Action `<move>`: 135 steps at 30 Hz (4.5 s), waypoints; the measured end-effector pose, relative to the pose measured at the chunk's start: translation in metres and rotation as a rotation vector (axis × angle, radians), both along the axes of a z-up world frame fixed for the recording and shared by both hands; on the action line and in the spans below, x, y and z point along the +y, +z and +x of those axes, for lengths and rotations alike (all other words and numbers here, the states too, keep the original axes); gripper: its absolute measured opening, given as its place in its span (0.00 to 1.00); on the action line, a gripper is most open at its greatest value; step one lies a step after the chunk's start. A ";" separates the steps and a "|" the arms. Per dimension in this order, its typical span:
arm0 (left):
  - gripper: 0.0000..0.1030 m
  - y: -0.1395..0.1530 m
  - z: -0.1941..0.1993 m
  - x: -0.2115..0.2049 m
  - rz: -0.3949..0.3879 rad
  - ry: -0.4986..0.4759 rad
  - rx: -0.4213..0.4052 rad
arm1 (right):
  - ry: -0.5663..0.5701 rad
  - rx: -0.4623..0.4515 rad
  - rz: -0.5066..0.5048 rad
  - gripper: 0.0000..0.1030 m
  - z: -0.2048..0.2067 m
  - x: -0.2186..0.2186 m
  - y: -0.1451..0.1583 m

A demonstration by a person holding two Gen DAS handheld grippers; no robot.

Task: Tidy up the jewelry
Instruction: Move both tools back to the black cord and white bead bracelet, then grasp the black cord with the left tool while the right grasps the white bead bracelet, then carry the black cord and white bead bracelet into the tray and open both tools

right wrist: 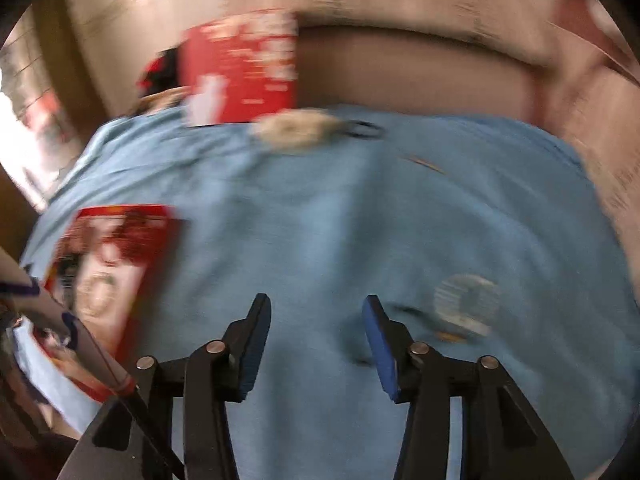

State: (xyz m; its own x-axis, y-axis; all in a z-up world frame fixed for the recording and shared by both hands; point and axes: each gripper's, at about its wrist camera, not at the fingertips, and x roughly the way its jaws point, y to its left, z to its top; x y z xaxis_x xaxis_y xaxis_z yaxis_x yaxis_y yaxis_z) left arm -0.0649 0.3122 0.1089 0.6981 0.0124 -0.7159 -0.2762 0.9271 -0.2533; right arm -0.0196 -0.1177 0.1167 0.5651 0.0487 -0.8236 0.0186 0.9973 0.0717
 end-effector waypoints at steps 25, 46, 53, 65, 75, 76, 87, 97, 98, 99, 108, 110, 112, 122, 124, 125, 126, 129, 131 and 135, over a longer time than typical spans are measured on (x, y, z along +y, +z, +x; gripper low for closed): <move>0.49 -0.051 -0.017 -0.208 0.032 -0.352 0.142 | -0.054 0.060 0.296 0.42 0.016 -0.120 -0.090; 0.51 -0.061 0.032 -0.358 -0.103 -0.626 0.286 | -0.102 0.034 0.154 0.42 0.046 -0.143 -0.079; 0.48 -0.082 0.072 -0.404 -0.066 -0.622 0.311 | -0.058 0.013 0.004 0.27 0.045 -0.137 -0.090; 0.00 -0.049 0.033 -0.378 0.070 -0.697 0.239 | -0.102 -0.045 0.117 0.06 0.013 -0.177 -0.064; 0.00 0.000 -0.007 -0.282 0.061 -0.577 0.125 | -0.070 -0.117 0.157 0.06 -0.014 -0.154 -0.038; 0.00 0.000 -0.006 -0.277 0.047 -0.575 0.135 | -0.066 -0.114 0.159 0.06 -0.014 -0.149 -0.038; 0.46 -0.043 0.034 -0.360 0.025 -0.676 0.190 | -0.095 -0.109 0.173 0.06 -0.018 -0.134 -0.038; 0.06 -0.082 0.049 -0.385 0.154 -0.666 0.248 | -0.118 -0.099 0.205 0.06 -0.010 -0.153 -0.045; 0.06 -0.078 0.048 -0.380 0.144 -0.655 0.240 | -0.115 -0.100 0.206 0.06 -0.009 -0.153 -0.045; 0.06 -0.071 0.044 -0.374 0.140 -0.648 0.221 | -0.112 -0.102 0.208 0.06 -0.009 -0.151 -0.045; 0.06 0.003 -0.002 -0.251 0.088 -0.504 0.060 | -0.057 -0.149 0.206 0.06 -0.016 -0.117 -0.031; 0.06 0.012 -0.007 -0.214 0.110 -0.430 0.046 | -0.033 -0.166 0.191 0.06 -0.016 -0.100 -0.022; 0.06 0.017 -0.010 -0.168 0.124 -0.335 0.041 | 0.004 -0.176 0.189 0.06 -0.017 -0.078 -0.011; 0.06 -0.008 -0.021 -0.014 0.089 -0.002 0.111 | 0.288 -0.133 0.255 0.06 -0.006 0.076 0.031; 0.06 -0.017 -0.022 -0.002 0.077 0.022 0.140 | 0.341 -0.113 0.263 0.06 -0.003 0.108 0.032; 0.06 -0.021 -0.022 0.001 0.077 0.031 0.153 | 0.371 -0.099 0.263 0.06 -0.001 0.128 0.031; 0.06 -0.025 -0.021 0.007 0.073 0.040 0.172 | 0.401 -0.087 0.259 0.06 0.001 0.148 0.029; 0.06 -0.036 -0.016 0.017 0.059 0.057 0.206 | 0.463 -0.060 0.236 0.06 0.006 0.196 0.020; 0.06 -0.042 -0.015 0.019 0.051 0.054 0.219 | 0.495 -0.030 0.228 0.06 0.012 0.220 0.010; 0.06 -0.046 -0.014 0.020 0.043 0.038 0.214 | 0.524 0.036 0.168 0.06 0.029 0.253 -0.018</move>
State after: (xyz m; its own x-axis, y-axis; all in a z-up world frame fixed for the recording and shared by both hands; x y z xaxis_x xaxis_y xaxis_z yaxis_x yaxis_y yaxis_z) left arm -0.0788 0.3320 0.0627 0.5291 0.0698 -0.8457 -0.3546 0.9236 -0.1457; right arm 0.0096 0.1358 0.0988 0.4012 0.4480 -0.7990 -0.4720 0.8486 0.2389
